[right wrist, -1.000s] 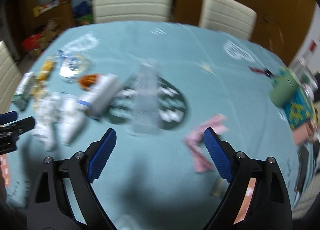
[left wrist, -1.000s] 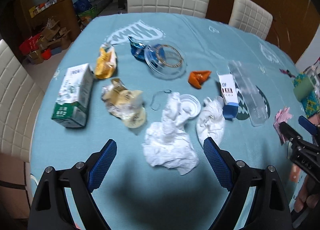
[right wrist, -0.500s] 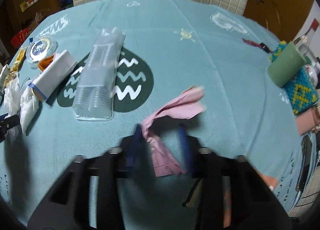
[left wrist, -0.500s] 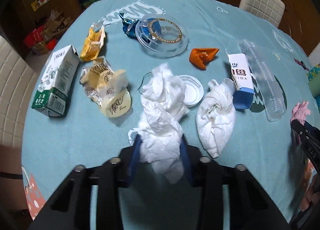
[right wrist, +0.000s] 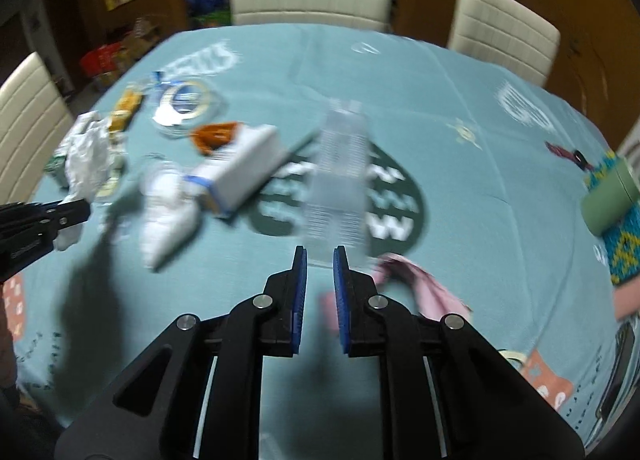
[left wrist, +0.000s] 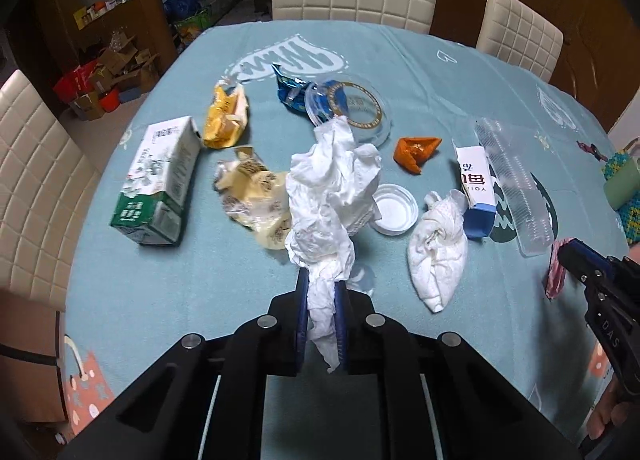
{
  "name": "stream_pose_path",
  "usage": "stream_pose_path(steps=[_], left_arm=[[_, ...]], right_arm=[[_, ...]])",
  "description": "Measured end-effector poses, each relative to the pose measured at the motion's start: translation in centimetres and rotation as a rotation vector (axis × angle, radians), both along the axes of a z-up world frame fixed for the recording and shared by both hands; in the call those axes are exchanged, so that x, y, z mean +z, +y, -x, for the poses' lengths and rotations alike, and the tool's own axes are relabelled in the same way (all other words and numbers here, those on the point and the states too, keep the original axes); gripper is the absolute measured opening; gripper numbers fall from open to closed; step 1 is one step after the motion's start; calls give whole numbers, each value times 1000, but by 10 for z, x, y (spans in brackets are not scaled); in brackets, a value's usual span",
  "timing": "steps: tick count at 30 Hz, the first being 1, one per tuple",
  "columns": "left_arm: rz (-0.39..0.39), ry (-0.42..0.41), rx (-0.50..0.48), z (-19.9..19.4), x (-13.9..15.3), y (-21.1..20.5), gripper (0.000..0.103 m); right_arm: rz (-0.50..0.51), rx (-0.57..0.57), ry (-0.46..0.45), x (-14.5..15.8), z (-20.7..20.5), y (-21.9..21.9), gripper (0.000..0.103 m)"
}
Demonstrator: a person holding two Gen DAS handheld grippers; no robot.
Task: Collect trash
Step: 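Grasp the white tissue with the left tool while the right tool grasps the pink paper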
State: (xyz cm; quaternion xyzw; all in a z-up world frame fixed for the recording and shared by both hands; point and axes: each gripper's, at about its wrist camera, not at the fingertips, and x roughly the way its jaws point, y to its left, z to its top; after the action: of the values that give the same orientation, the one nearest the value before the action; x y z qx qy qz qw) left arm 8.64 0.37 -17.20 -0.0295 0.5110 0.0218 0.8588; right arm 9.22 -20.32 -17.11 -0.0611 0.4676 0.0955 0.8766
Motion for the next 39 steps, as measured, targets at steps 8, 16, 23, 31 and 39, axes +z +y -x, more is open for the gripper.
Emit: stream_pose_path(steps=[8,16,23,31,39], left_arm=[[-8,-37,40,23,10,40,12],[4,-54,62,35,15,64,12],[22,-63,-17,22,16,22,12],[-7,-47,-109,10,10,-23,12],[-7,-8,-99,-3,-4,-40,12]], right_arm=[[-21,138,-25,11,19,62,13],[45,9,-45,20,15,51,18],[61,-171,-39,11,9,-16,91],[91,-168,9,-20,-15,-48,98],[39,-83,99,-45,-28,-60,62]])
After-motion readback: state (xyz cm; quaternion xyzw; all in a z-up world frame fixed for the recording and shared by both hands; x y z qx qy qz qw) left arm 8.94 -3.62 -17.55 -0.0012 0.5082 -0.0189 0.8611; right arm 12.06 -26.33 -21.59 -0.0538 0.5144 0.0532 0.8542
